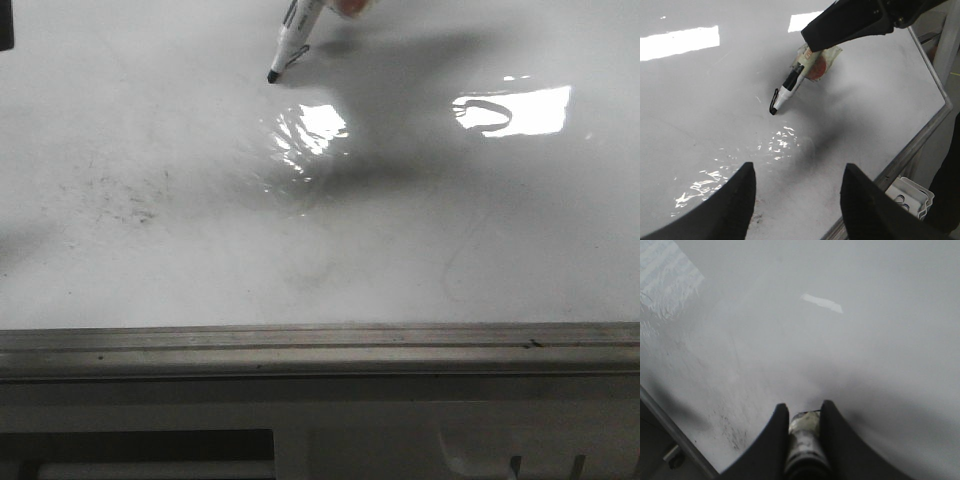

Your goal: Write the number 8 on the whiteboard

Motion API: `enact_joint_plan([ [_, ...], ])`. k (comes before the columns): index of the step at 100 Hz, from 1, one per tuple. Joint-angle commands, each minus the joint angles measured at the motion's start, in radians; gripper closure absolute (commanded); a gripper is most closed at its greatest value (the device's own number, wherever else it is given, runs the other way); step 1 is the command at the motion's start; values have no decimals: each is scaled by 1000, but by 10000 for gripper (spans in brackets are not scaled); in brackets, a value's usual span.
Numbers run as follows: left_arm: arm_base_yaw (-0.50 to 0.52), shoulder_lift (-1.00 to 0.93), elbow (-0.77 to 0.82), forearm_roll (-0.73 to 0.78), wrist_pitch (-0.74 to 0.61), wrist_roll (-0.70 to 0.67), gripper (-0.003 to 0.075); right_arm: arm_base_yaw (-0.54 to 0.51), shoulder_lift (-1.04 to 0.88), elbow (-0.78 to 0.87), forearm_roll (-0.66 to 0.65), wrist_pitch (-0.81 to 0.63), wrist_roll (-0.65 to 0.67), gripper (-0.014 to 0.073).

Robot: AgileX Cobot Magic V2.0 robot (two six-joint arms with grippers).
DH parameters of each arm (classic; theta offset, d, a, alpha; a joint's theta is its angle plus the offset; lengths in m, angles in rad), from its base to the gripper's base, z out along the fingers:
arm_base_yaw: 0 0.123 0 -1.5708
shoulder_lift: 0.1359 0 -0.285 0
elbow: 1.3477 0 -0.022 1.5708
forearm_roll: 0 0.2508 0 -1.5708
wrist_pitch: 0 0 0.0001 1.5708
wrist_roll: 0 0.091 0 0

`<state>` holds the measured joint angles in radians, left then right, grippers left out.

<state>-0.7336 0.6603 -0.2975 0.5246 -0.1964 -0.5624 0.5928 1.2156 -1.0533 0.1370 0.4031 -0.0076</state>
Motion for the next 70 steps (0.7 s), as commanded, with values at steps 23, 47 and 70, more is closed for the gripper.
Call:
enact_joint_plan([
  [23,-5,2,-28,-18,-80,-6,368,-29,-48,6,-147,164,-30,657],
  [47,-5,2,-28,-18,-81,-6,368,50,-13,15,-112,-30,20,657],
  [70,-5,2,-28,-20,-81,-6,368,-52,-41,13,-153,-50,53,645],
])
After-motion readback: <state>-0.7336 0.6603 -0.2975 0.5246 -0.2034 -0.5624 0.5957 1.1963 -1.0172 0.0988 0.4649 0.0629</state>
